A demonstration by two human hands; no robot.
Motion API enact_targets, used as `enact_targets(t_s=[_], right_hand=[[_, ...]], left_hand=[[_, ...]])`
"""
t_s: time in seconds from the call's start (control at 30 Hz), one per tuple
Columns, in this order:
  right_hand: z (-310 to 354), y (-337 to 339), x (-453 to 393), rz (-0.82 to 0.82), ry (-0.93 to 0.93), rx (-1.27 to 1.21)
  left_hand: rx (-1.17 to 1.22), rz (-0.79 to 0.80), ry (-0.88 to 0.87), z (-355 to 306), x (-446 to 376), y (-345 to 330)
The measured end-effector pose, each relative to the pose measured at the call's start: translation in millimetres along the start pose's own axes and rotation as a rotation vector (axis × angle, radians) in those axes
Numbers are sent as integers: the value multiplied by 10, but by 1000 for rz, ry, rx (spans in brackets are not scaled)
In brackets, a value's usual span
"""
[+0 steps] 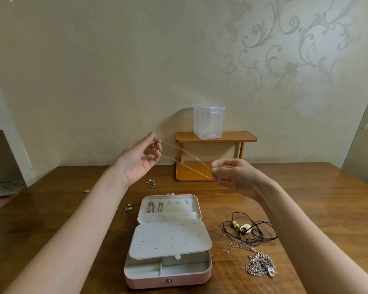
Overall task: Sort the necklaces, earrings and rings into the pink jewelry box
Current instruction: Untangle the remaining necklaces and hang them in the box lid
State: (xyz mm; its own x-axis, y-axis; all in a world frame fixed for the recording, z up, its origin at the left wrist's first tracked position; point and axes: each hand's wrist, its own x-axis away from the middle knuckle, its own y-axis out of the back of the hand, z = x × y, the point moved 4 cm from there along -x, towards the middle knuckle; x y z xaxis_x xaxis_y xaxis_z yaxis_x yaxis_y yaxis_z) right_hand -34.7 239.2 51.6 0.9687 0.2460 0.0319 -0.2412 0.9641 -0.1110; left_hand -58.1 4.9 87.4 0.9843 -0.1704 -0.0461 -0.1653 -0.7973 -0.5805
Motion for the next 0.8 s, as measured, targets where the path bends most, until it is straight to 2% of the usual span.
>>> enact_targets(t_s=[0.07,0.2,0.4,0.5,0.7,0.8], right_hand=[[-44,-39,0,-3,-17,-4],[-123,-139,1,31,-29,-187],[-218,-275,44,242,-59,-235],[-277,-329,24,208,-51,-194],[-395,-350,-28,122,-19,-399],[-458,-371,-41,101,-28,-357]], left_hand=[[-88,-31,-80,-59,-3,-51],[-285,-84,-204,-110,3,-127],[-436,-86,-293,-179,-2,-205],[-538,-39,-309,-196,19,-345],[-655,72,-315,-276,79,-604],[-733,149,-329,-358,130,-694]])
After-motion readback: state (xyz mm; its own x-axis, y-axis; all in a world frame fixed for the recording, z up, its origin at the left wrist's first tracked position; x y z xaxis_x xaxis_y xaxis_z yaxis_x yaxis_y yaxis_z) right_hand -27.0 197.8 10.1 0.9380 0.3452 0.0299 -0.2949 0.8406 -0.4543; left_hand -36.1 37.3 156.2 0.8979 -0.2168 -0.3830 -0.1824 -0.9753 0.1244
